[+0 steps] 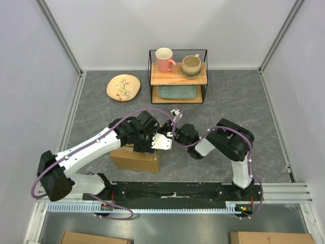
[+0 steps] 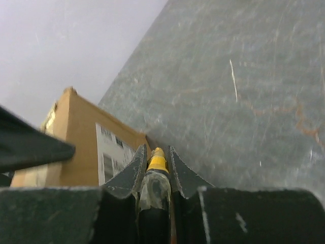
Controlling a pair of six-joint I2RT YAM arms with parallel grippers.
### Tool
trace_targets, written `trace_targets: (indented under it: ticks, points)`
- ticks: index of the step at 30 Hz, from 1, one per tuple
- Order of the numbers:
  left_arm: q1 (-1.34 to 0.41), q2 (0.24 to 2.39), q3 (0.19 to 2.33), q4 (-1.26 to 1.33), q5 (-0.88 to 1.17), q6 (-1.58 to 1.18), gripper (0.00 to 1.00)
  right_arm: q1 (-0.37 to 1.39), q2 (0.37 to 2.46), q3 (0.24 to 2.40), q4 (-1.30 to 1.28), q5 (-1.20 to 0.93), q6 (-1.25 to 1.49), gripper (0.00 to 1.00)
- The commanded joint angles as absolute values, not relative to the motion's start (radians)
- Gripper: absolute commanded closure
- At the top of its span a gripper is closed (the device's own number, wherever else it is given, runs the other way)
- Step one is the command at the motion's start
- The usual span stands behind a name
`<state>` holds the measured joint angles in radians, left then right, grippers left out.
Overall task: Unpack the express box
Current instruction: Cut the express box at the center of the board.
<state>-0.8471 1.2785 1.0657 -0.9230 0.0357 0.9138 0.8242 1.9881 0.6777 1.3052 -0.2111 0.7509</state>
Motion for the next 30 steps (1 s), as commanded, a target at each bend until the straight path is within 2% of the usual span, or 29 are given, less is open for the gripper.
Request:
trace_targets:
  ticks: [1,11,19,21,25,30]
  points:
    - [-0.850,1.238,1.052,-0.833,-0.081,0.911,0.28,0.865,1.931,0.595,1.729,-0.201,0.726,1.00]
    - [-0.851,1.241,1.160,-0.788,-0.100,0.870,0.34,0.940,1.844,0.529,1.681,-0.153,0.655,1.00]
    - [-0.859,1.235,1.134,-0.778,-0.046,0.786,0.37,0.962,1.795,0.549,1.605,-0.126,0.609,1.00]
    - [-0.862,1.223,1.114,-0.781,-0.043,0.775,0.41,0.957,1.747,0.537,1.554,-0.078,0.552,1.00]
    - [-0.862,1.184,1.030,-0.776,-0.084,0.762,0.49,0.882,1.584,0.477,1.291,0.096,0.482,1.00]
    - [-0.862,1.158,0.988,-0.735,-0.190,0.761,0.55,0.769,1.245,0.354,1.062,0.323,0.448,1.00]
